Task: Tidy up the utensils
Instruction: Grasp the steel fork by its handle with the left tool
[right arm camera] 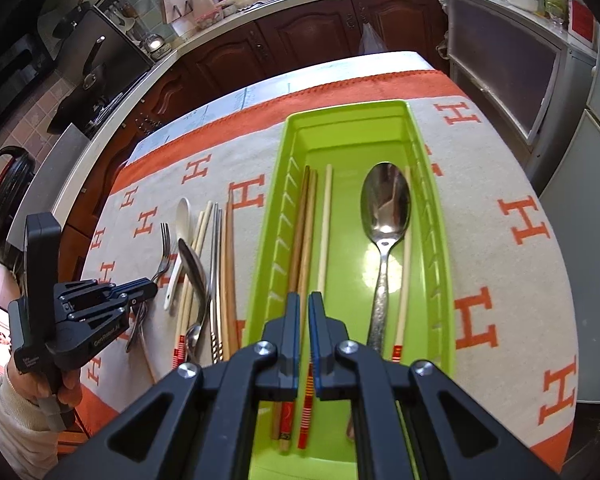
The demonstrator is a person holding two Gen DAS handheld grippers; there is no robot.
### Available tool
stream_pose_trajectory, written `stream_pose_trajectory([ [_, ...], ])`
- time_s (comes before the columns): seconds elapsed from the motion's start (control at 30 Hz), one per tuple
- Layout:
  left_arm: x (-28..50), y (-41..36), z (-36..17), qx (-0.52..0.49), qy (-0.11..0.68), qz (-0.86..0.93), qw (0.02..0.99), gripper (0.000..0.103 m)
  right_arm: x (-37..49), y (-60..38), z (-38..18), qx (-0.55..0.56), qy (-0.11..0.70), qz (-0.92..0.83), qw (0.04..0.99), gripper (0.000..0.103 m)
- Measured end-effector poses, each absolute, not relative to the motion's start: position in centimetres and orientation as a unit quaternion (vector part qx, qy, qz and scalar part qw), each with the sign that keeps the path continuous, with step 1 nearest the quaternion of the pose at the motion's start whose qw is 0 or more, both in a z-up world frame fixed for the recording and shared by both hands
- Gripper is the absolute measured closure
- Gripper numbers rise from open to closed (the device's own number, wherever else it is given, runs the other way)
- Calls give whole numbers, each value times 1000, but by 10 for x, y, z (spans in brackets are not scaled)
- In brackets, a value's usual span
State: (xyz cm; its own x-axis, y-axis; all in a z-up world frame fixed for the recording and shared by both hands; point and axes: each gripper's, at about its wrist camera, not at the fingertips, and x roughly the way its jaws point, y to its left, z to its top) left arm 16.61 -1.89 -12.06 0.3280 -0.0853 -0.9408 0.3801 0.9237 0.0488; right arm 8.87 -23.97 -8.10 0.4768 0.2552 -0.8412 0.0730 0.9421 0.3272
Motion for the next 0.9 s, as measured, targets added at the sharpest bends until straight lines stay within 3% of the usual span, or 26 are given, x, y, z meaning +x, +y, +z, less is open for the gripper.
stream_pose_trajectory([
  [0.47, 139, 25, -93, 5, 575, -115, 810, 101, 85, -216, -72, 147, 504, 83, 847, 97],
  [0.9, 115, 30, -69, -49, 570, -127, 810, 101, 79, -202, -68, 140, 504, 106, 846, 97],
])
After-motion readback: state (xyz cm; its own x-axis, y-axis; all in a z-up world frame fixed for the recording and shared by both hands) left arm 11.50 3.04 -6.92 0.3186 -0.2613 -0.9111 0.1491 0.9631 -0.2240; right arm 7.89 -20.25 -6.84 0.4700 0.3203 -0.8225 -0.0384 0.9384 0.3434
